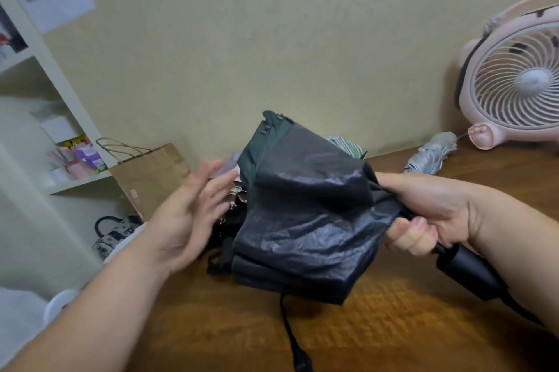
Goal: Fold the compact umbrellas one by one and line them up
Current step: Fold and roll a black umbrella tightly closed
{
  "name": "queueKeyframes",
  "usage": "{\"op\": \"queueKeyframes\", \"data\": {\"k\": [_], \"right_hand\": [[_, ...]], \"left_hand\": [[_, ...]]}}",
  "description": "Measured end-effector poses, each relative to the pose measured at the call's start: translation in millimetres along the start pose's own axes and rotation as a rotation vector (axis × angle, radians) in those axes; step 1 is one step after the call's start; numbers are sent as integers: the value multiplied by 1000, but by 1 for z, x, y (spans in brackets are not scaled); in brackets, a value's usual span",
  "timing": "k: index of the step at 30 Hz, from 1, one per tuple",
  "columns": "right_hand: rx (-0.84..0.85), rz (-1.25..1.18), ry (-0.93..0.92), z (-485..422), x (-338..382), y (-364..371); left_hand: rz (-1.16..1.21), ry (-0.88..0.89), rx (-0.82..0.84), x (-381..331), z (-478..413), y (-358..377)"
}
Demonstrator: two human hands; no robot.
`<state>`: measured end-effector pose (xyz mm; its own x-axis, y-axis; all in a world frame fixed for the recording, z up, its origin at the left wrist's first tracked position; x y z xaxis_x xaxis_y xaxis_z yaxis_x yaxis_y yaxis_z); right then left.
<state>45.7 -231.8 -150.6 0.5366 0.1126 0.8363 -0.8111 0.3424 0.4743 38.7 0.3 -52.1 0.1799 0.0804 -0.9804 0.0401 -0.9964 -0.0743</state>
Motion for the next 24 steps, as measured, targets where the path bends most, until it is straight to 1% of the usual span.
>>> {"op": "queueKeyframes", "data": {"k": [1,3,5,6,8,9,11,14,17,19,20,22,24], "right_hand": [[6,3,-7,0,1,2],[9,18,-11,-1,1,4],[41,47,-5,-3,1,7],[63,53,2,-4,-1,9],[74,40,20,-7,-3,9],[54,40,25,-8,-4,7],[-43,68,28,-8,-3,-1],[-228,152,46,-2,-5,-17],[-290,181,99,-2,-12,-25],[-282,154,136,-6,-18,-27],[-269,145,148,-9,-21,-26],[-238,138,164,-13,-24,-23],[-243,153,169,-15,-25,-21]], "left_hand": [[150,-109,95,16,-2,10],[317,-269,198,44,1,29],[412,-373,230,64,4,46],[449,-388,231,70,5,54],[546,-363,227,73,4,65],[581,-342,241,73,3,68],[627,-320,342,72,4,76],[547,-361,475,80,17,81],[527,-437,586,98,42,89],[475,-443,594,109,56,98],[455,-396,576,111,58,100],[491,-315,521,111,60,100],[544,-323,457,111,61,95]]}}
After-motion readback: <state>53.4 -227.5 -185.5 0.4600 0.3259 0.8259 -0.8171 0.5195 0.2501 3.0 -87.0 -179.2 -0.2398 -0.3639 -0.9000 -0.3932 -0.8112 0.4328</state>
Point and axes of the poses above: each hand's wrist, its own z-axis away from the middle knuckle, its own y-axis out of the palm, x = y × z, the point moved 10 cm from there along -z, towards the middle knuckle, and after that the axes turned 4 degrees about -z, right-handed, at the moved point
